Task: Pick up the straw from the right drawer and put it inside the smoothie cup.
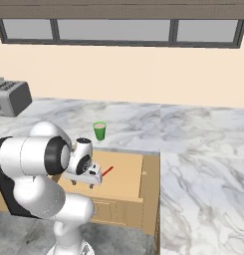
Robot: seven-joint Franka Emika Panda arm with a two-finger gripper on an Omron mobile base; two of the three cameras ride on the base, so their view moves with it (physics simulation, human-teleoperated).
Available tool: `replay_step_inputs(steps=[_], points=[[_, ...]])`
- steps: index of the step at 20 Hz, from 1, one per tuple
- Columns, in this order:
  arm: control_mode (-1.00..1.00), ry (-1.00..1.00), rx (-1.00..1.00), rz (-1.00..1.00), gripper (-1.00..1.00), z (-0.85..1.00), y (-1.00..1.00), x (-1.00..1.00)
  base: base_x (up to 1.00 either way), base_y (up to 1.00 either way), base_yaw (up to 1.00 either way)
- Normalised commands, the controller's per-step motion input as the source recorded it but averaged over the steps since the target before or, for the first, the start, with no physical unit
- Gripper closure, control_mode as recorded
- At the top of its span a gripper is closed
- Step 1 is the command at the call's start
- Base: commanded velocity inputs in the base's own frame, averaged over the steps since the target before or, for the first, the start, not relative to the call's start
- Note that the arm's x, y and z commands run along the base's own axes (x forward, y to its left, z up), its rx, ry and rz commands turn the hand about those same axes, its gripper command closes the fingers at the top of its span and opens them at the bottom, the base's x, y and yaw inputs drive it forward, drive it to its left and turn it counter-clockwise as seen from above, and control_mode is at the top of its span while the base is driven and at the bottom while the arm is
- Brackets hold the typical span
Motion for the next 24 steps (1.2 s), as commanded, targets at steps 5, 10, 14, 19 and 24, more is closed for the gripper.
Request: replay_step_inputs(steps=[5, 10, 14, 19, 24], points=[[-1.0, 0.0, 0.0, -0.06, -1.0, 0.0, 0.0, 0.42, 0.0, 0.0, 0.0], [-1.0, 0.0, -0.01, -0.07, -1.0, -0.01, 0.0, 0.36, 0.0, 0.0, 0.0], [-1.0, 0.0, 0.0, -0.04, -1.0, -0.15, 0.0, 0.22, 0.0, 0.0, 0.0], [-1.0, 0.0, 0.0, -0.03, -1.0, -0.26, 0.0, 0.23, 0.0, 0.0, 0.0], [-1.0, 0.0, 0.0, -0.02, -1.0, -0.28, -0.01, 0.23, 0.0, 0.0, 0.0]])
